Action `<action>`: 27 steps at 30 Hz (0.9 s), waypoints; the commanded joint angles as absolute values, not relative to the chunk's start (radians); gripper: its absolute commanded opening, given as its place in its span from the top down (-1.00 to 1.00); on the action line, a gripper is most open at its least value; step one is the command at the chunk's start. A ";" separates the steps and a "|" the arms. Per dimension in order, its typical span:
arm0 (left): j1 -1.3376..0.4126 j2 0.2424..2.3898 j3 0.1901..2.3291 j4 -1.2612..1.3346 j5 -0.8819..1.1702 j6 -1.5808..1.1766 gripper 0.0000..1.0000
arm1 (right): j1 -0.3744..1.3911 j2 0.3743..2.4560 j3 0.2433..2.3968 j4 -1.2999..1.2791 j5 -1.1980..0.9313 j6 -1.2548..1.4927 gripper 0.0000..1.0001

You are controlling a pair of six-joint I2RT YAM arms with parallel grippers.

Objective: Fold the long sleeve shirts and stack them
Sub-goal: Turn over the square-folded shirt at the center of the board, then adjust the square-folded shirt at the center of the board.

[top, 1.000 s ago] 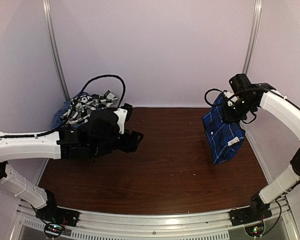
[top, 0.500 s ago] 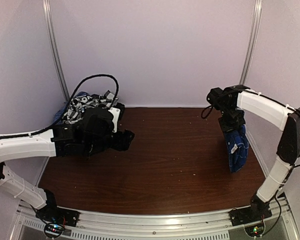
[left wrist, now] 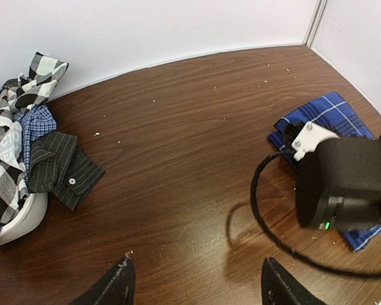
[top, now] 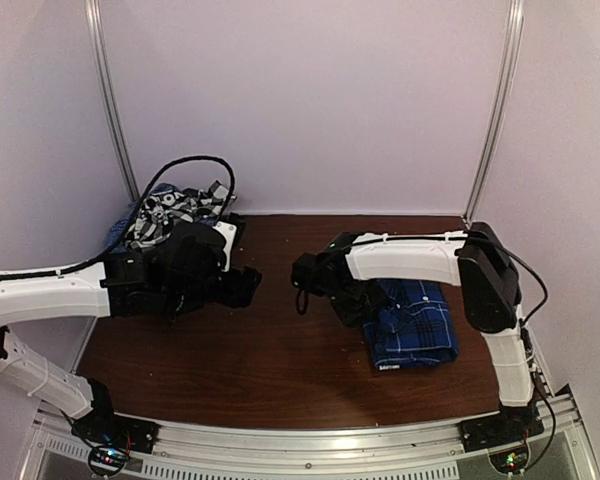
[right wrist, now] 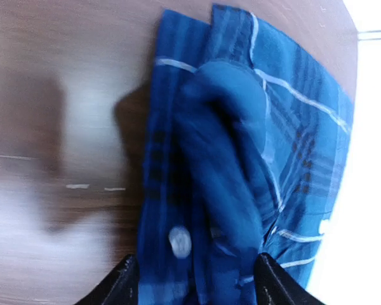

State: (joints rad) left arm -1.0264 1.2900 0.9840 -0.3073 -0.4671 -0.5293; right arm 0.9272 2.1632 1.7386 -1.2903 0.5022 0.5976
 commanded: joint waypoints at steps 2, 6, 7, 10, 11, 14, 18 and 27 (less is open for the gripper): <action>-1.018 1.215 0.952 -0.306 -0.514 -0.553 -0.37 | 1.057 2.225 1.930 -1.315 0.465 0.649 -0.60; -1.018 1.175 0.930 -0.308 -0.541 -0.561 -0.38 | 1.090 2.136 1.914 -1.289 0.444 0.646 -0.74; -1.018 1.164 0.925 -0.309 -0.547 -0.566 -0.38 | 1.087 2.089 1.869 -1.259 0.438 0.640 -0.76; -1.018 1.126 0.908 -0.303 -0.558 -0.576 -0.37 | 1.034 1.939 1.707 -1.155 0.409 0.630 -0.77; -1.017 1.114 0.901 -0.296 -0.558 -0.577 -0.38 | 1.007 1.883 1.648 -1.114 0.389 0.615 -0.77; -1.016 1.091 0.889 -0.281 -0.557 -0.575 -0.39 | 0.902 1.715 1.436 -0.993 0.318 0.580 -0.77; -1.014 1.097 0.891 -0.276 -0.544 -0.571 -0.40 | 0.704 1.519 1.191 -0.857 0.200 0.543 -0.79; -1.011 1.160 0.924 -0.266 -0.509 -0.556 -0.49 | 0.386 1.273 0.800 -0.575 -0.092 0.552 -0.84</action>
